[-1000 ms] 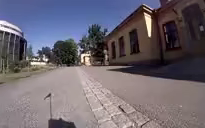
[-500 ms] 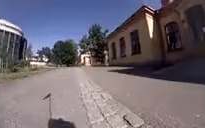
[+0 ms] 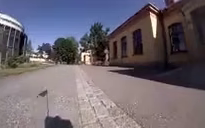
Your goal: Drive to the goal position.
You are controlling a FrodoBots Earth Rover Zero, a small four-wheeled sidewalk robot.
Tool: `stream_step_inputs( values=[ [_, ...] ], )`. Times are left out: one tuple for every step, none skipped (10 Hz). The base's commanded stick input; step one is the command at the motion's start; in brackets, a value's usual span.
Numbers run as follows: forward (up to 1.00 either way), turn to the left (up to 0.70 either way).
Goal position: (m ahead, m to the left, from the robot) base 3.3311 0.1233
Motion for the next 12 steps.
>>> stream_step_inputs(
  values=[
    [0.7,0.0],
    [0.7,0.0],
    [0.7,0.0],
    [0.7,0.0],
    [0.7,0.0],
    [0.7,0.0],
    [0.7,0.0],
    [0.7,0.0],
    [0.7,0.0],
    [0.7,0.0],
    [0.7,0.0],
    [0.7,0.0]
  ],
)
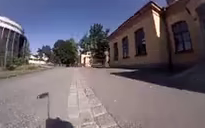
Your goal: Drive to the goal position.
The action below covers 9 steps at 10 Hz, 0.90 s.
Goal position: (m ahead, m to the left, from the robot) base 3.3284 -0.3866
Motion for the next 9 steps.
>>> stream_step_inputs(
  values=[
    [0.7,0.0],
    [0.7,0.0],
    [0.7,0.0],
    [0.7,0.0],
    [0.7,0.0],
    [0.7,0.0],
    [0.7,0.0],
    [0.7,0.0],
    [0.7,0.0]
  ],
)
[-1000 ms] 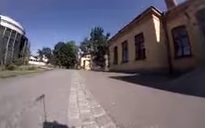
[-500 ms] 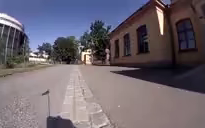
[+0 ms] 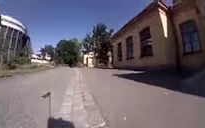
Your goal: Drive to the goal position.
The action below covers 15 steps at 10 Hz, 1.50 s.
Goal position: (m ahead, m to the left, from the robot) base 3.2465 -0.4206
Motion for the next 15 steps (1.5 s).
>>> stream_step_inputs(
  values=[
    [0.7,0.0],
    [0.7,0.0],
    [0.7,0.0],
    [0.7,0.0],
    [0.7,0.0],
    [0.7,0.0],
    [0.7,0.0],
    [0.7,-0.02],
    [0.7,-0.05],
    [0.7,-0.09],
    [0.7,-0.14],
    [0.7,-0.14],
    [0.7,-0.14],
    [0.7,-0.08],
    [0.7,-0.03]
  ],
)
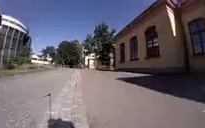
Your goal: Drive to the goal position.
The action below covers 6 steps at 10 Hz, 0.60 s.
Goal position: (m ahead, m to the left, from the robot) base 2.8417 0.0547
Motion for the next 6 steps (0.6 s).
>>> stream_step_inputs(
  values=[
    [0.7,0.0],
    [0.7,0.0],
    [0.7,0.0],
    [0.7,0.0],
    [0.7,0.0],
    [0.7,0.0]
  ],
)
